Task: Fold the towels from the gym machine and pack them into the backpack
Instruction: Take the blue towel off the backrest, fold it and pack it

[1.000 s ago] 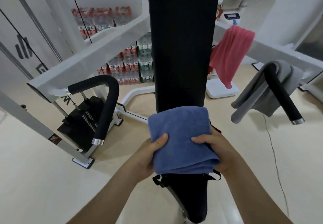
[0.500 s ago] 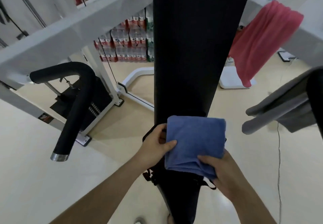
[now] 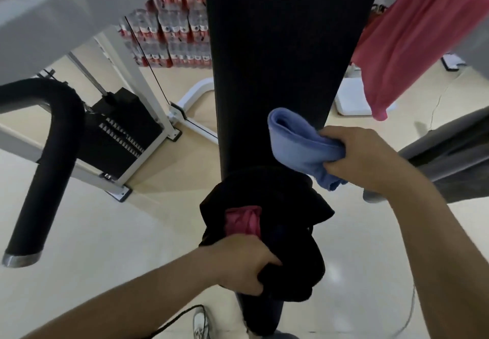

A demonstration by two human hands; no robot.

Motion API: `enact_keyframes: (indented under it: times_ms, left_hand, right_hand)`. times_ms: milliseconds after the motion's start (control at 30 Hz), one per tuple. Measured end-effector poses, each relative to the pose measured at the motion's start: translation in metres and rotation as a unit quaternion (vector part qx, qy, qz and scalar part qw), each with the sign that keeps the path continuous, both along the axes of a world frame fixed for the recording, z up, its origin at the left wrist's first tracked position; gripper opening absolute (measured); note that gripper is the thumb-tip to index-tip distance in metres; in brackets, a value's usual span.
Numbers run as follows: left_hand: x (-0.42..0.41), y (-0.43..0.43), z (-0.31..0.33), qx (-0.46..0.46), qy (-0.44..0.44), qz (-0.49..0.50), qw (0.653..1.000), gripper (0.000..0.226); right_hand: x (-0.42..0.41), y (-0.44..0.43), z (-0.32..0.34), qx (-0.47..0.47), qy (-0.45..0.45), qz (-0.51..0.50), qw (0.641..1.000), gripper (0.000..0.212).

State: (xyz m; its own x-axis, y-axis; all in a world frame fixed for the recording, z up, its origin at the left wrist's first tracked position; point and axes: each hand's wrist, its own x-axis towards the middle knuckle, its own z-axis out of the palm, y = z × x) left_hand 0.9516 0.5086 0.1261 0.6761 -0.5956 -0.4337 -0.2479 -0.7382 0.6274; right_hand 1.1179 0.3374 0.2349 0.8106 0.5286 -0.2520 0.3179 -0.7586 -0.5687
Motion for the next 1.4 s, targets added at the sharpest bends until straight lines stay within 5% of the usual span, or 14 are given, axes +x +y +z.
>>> enact_keyframes:
  times_ms: [200, 333, 500, 600, 700, 767, 867, 1000, 1100, 1233, 1400]
  left_hand:
    - [-0.012, -0.001, -0.001, 0.069, 0.045, -0.051, 0.995, 0.080]
    - [-0.016, 0.006, 0.005, 0.086, 0.041, -0.032, 0.995, 0.080]
    - [-0.019, 0.015, 0.001, 0.036, 0.021, 0.013, 0.999, 0.073]
    - [-0.023, 0.014, -0.005, 0.033, 0.017, 0.003, 0.999, 0.075]
    - [-0.019, 0.016, -0.008, 0.038, 0.012, 0.004, 0.999, 0.075]
    - [-0.016, 0.018, -0.010, 0.037, 0.019, 0.009, 0.999, 0.071]
    - [-0.010, 0.021, -0.013, 0.041, 0.048, 0.018, 0.998, 0.059]
    - [-0.001, 0.020, -0.014, 0.045, 0.070, 0.036, 0.996, 0.030]
    - [0.007, 0.030, -0.012, 0.062, 0.028, 0.099, 0.993, 0.034]
    - [0.010, 0.040, -0.013, 0.089, -0.042, 0.218, 0.971, 0.063]
    - [0.001, 0.039, 0.011, 0.100, -0.168, 0.307, 0.932, 0.076]
  right_hand:
    - [-0.029, 0.038, -0.069, -0.185, 0.067, 0.202, 0.959, 0.032]
    - [-0.039, 0.061, -0.126, -0.276, 0.076, 0.277, 0.917, 0.029]
    - [-0.030, 0.064, -0.183, -0.141, 0.348, 0.155, 0.914, 0.032]
    - [-0.036, 0.069, -0.218, -0.090, 0.462, 0.019, 0.882, 0.052]
    - [-0.040, 0.075, -0.256, -0.155, 0.349, -0.038, 0.923, 0.065]
    - [-0.042, 0.075, -0.269, -0.216, 0.215, -0.053, 0.951, 0.050]
    - [-0.043, 0.075, -0.269, -0.244, 0.204, -0.003, 0.948, 0.036]
    - [-0.039, 0.072, -0.225, -0.145, 0.346, 0.040, 0.926, 0.032]
    - [-0.039, 0.053, -0.174, -0.047, 0.376, 0.009, 0.926, 0.028]
    - [-0.046, 0.026, -0.110, 0.101, 0.260, -0.125, 0.952, 0.028]
    - [-0.077, 0.007, -0.061, 0.134, 0.107, -0.216, 0.961, 0.023]
